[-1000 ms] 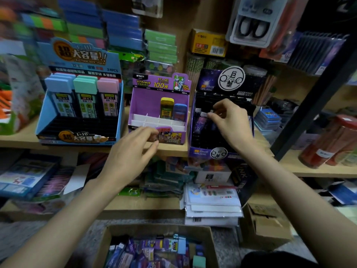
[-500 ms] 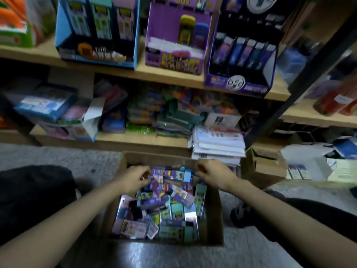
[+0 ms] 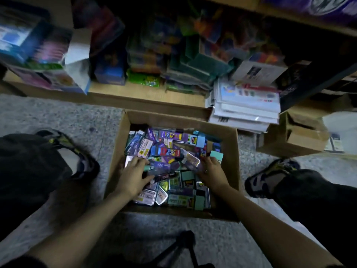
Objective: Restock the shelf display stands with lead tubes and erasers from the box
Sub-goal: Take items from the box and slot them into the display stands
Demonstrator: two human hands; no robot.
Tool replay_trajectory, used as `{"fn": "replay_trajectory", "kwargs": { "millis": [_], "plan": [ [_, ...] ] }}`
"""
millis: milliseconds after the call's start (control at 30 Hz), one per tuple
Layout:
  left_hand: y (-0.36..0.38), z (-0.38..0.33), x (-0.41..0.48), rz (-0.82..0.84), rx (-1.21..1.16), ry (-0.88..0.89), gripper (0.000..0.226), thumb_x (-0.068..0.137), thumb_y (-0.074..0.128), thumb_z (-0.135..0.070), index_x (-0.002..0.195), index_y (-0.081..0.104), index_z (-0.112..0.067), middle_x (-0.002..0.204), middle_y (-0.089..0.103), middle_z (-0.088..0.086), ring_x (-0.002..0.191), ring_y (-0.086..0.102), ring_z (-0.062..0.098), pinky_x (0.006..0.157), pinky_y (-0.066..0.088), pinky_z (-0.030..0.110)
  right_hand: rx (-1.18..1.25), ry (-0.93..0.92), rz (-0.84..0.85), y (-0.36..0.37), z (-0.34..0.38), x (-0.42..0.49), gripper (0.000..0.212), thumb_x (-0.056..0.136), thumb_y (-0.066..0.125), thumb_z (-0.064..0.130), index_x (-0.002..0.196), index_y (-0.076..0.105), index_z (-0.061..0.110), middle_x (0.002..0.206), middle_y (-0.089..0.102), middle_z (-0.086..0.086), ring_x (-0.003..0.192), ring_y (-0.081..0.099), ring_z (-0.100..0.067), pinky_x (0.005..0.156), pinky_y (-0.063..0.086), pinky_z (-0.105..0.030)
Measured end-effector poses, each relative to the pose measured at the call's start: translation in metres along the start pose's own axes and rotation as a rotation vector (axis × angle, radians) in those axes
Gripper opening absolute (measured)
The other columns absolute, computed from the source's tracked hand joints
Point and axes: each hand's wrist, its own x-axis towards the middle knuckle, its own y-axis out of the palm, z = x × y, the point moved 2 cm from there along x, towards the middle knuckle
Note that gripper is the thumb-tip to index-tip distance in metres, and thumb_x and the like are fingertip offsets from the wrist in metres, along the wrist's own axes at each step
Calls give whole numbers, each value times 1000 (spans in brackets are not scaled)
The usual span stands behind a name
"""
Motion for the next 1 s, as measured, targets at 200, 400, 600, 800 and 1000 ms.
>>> {"fn": "replay_trajectory", "kwargs": {
  "millis": [200,400,600,800,1000],
  "plan": [
    [9,-9,21,-61,127,151,54,85,63,-41,129,49,-13,131,44,3,122,40,21,102,31,31,-100,-40,30,16,12,22,60,89,58,37,140,35,13,139,38,-13,123,38,-34,99,38,-42],
    [5,-14,41,27,247,138,40,84,57,-51,107,49,-19,114,53,-2,109,46,18,87,33,31,-115,39,67,16,13,40,63,88,61,35,140,33,13,141,37,-14,124,35,-35,101,32,-40],
    [24,-17,25,168,140,97,45,83,61,-48,112,49,-16,114,52,4,105,49,21,82,39,32,31,118,120,13,10,45,66,82,69,31,136,36,12,133,51,-14,118,45,-38,94,43,-43],
    [33,-25,12,236,152,-16,62,78,72,-38,122,39,-10,119,48,13,107,52,30,82,46,38,314,194,87,10,5,28,47,84,68,18,125,46,8,121,62,-12,109,58,-29,80,45,-29],
    [29,-30,13,319,22,-25,47,87,62,-38,116,40,-8,109,61,14,92,61,29,69,48,32,601,299,25,1,-3,12,36,80,67,0,114,56,2,112,64,-15,103,60,-29,85,51,-42]
  ]
}}
